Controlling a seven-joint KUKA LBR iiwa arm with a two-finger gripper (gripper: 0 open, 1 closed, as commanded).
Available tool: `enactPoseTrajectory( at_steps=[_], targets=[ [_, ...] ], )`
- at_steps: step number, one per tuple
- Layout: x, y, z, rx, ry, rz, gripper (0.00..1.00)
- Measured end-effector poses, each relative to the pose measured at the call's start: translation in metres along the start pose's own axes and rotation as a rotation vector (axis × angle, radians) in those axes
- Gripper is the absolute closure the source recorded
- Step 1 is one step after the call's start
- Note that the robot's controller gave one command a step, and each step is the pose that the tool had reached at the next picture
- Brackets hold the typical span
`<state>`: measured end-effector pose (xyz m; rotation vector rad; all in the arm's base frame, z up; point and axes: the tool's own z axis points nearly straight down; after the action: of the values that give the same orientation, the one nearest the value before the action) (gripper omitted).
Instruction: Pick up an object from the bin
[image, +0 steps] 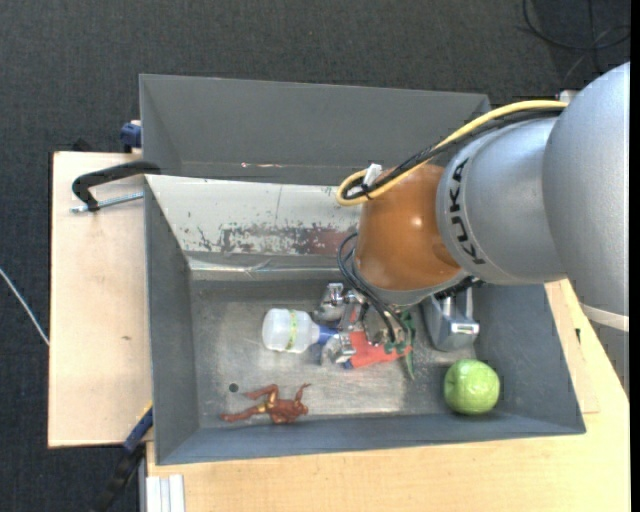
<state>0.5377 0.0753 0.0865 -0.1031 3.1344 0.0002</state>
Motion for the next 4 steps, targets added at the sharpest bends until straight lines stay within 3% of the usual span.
enactPoseTrajectory(
  at_steps=[1, 2, 4],
  targets=[
    [0.0, 0.0, 0.0, 0.0, 0.0, 0.0, 1.0],
    [0.004, 0.013, -0.095, -0.002, 0.0, -0.032, 1.0],
    [0.003, 0.013, -0.095, -0.001, 0.0, -0.033, 1.0]
  ],
)
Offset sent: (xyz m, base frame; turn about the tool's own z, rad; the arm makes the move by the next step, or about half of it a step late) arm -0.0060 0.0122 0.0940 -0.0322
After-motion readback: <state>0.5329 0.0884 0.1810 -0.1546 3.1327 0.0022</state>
